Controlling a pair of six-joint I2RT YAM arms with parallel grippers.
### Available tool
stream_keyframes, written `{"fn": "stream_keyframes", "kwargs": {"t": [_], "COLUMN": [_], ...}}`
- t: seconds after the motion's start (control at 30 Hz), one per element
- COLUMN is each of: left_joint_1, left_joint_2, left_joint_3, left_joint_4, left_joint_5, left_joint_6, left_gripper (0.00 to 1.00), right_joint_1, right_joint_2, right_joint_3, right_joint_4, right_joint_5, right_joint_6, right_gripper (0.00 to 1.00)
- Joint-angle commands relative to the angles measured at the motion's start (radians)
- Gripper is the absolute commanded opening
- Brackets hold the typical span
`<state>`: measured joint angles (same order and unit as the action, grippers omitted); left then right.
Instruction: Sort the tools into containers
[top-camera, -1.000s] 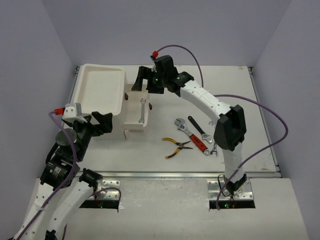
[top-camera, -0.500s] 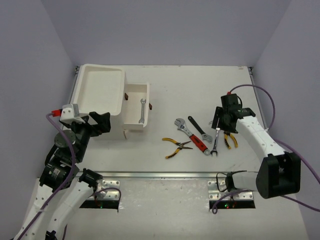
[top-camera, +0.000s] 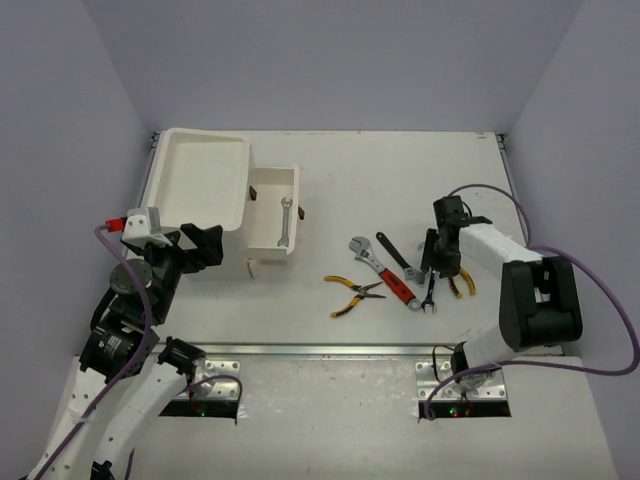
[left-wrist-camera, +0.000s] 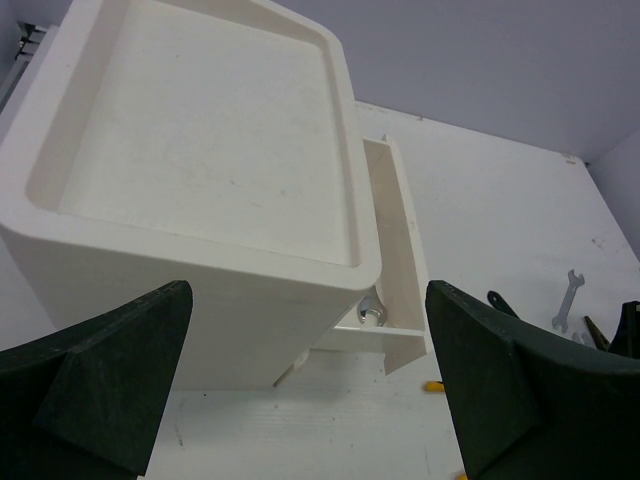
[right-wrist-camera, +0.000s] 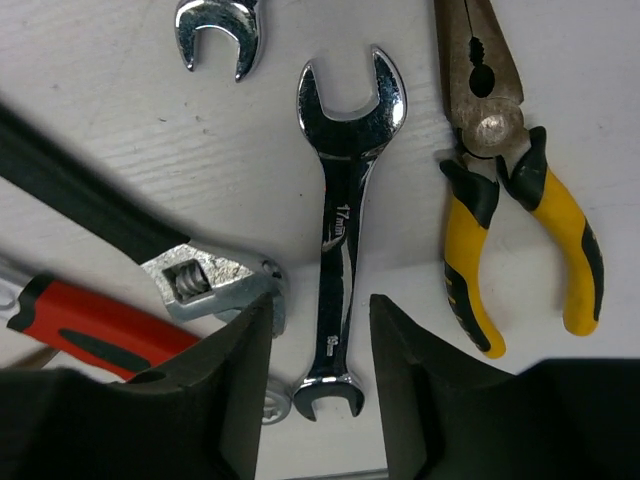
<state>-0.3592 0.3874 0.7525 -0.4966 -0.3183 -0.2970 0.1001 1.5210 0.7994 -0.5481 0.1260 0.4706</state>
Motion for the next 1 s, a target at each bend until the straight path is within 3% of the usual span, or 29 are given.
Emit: {"fn": "stream_keyframes", "kwargs": {"t": [0.0, 0.33, 0.53, 0.73, 0.97], "left_joint_1": [0.008, 0.008, 0.008, 0.008, 0.008], "left_joint_2": [0.006, 0.015, 0.018, 0.015, 0.009], "left_joint_3": [0.007, 0.007, 0.007, 0.007, 0.006], "left_joint_4": [0.046, 0.049, 0.049, 0.050, 0.050], "left_joint_5": [0.017, 0.023, 0.025, 0.028, 0.030], "left_joint_6": [-0.002, 0.001, 0.002, 0.004, 0.004], "left_gripper": [1.00, 1.00, 1.00, 1.00, 1.00], "right_joint_1": [-0.002, -0.024, -0.067, -0.074, -0.074], "right_joint_2": [0.055, 0.142, 0.068, -0.048, -0.132], "right_joint_3": [-0.001, -0.044, -0.076, -0.098, -0.055], "right_joint_4": [0.058, 0.099, 0.107, 0.148, 0.085], "right_joint_5": [0.005, -0.022, -0.046, -0.198, -0.103], "right_joint_6": [-0.010, -0.007, -0.022, -0.038, -0.043], "right_gripper": [0.42, 0.34, 0.35, 0.37, 0.38]}}
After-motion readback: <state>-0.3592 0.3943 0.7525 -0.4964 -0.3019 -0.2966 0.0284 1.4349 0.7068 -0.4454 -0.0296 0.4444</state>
